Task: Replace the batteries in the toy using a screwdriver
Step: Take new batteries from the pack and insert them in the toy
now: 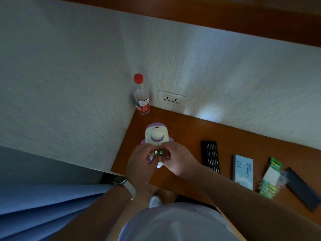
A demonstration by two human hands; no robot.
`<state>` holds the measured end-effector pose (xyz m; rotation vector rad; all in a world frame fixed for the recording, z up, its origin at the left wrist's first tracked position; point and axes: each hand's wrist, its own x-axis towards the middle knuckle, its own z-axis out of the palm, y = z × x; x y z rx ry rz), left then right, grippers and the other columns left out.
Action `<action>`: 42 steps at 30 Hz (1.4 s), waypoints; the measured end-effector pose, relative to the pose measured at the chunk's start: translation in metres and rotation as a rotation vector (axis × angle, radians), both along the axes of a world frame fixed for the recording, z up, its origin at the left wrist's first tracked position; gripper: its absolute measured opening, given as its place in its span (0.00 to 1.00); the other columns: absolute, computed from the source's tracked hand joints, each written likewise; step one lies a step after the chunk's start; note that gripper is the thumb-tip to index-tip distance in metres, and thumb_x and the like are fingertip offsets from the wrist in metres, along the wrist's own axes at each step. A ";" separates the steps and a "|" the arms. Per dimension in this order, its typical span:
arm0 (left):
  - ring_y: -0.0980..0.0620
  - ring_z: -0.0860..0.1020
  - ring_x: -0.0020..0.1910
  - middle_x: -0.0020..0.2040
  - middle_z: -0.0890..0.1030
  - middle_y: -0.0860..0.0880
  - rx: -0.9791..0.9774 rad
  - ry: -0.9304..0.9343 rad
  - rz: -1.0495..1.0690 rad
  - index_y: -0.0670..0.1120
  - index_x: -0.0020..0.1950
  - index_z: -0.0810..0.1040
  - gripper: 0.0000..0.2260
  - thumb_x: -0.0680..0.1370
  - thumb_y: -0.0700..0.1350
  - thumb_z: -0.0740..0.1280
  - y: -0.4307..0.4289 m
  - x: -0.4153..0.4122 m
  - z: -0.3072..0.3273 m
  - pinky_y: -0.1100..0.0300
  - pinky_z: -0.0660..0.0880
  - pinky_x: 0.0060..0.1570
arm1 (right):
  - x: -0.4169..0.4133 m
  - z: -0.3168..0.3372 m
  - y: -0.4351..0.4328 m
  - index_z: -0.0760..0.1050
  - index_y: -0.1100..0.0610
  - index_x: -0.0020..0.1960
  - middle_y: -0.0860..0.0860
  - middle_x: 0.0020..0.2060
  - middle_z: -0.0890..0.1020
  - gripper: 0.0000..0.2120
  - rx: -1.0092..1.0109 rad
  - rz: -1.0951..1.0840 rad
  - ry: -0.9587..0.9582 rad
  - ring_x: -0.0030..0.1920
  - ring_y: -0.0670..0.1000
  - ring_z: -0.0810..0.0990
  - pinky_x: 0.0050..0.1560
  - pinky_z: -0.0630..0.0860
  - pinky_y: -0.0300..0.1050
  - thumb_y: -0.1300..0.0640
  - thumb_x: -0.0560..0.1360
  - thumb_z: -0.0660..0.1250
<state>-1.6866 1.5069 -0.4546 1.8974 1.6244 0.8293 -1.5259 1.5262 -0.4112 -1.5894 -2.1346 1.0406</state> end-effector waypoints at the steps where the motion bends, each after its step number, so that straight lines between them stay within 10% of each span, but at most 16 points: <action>1: 0.51 0.80 0.48 0.48 0.83 0.46 -0.003 -0.002 -0.004 0.42 0.53 0.82 0.11 0.75 0.47 0.68 0.001 -0.001 0.001 0.70 0.74 0.45 | 0.000 0.000 0.000 0.76 0.56 0.62 0.38 0.38 0.69 0.13 -0.002 0.000 0.001 0.38 0.36 0.69 0.37 0.63 0.26 0.59 0.78 0.67; 10: 0.50 0.80 0.49 0.49 0.82 0.47 0.023 0.009 -0.043 0.42 0.53 0.82 0.18 0.75 0.54 0.62 -0.007 -0.010 0.008 0.57 0.81 0.44 | 0.010 -0.003 -0.010 0.75 0.55 0.50 0.44 0.42 0.74 0.06 0.110 -0.002 -0.036 0.39 0.43 0.73 0.37 0.72 0.37 0.53 0.76 0.68; 33: 0.45 0.75 0.67 0.67 0.78 0.48 0.257 0.506 -0.674 0.51 0.67 0.77 0.21 0.78 0.58 0.58 -0.025 0.051 0.033 0.46 0.74 0.62 | 0.097 0.029 -0.128 0.73 0.48 0.67 0.47 0.66 0.75 0.22 0.110 -0.204 -0.543 0.67 0.50 0.71 0.66 0.69 0.50 0.39 0.79 0.55; 42: 0.45 0.75 0.67 0.67 0.78 0.48 0.186 0.512 -0.784 0.50 0.67 0.77 0.23 0.78 0.58 0.56 -0.038 0.114 0.026 0.45 0.72 0.63 | 0.157 0.023 -0.171 0.77 0.50 0.61 0.50 0.61 0.79 0.24 0.062 -0.359 -0.580 0.62 0.54 0.77 0.58 0.77 0.54 0.38 0.76 0.54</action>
